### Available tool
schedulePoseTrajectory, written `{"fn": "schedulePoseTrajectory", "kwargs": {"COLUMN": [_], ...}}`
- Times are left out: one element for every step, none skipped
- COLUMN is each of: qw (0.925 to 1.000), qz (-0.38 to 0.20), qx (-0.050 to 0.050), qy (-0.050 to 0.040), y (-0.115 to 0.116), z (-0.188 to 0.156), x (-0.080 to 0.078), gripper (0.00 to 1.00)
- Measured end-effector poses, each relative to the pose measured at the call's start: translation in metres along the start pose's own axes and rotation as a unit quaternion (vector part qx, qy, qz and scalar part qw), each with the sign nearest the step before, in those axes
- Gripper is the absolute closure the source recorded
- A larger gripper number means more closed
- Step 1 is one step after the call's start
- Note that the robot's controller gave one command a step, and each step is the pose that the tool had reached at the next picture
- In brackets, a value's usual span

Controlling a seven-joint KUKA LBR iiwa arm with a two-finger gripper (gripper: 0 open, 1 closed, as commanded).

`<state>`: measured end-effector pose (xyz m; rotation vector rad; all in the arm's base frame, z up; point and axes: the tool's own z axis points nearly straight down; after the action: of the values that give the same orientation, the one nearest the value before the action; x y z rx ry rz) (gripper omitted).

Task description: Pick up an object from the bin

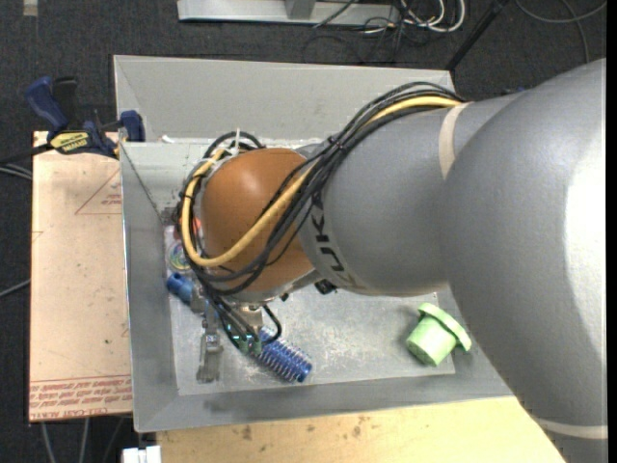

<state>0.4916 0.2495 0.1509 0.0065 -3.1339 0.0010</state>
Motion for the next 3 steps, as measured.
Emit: {"fn": "schedulePoseTrajectory", "kwargs": {"qw": [0.9994, 0.9762, 0.9791], "qz": [0.035, -0.217, -0.204], "qx": [0.0, 0.001, 0.0], "qy": [-0.0013, -0.0041, -0.0045], "y": [0.0, -0.136, -0.149], "z": [0.048, 0.035, 0.083], "x": [-0.001, 0.007, -0.01], "gripper": [0.0, 0.0, 0.0]}}
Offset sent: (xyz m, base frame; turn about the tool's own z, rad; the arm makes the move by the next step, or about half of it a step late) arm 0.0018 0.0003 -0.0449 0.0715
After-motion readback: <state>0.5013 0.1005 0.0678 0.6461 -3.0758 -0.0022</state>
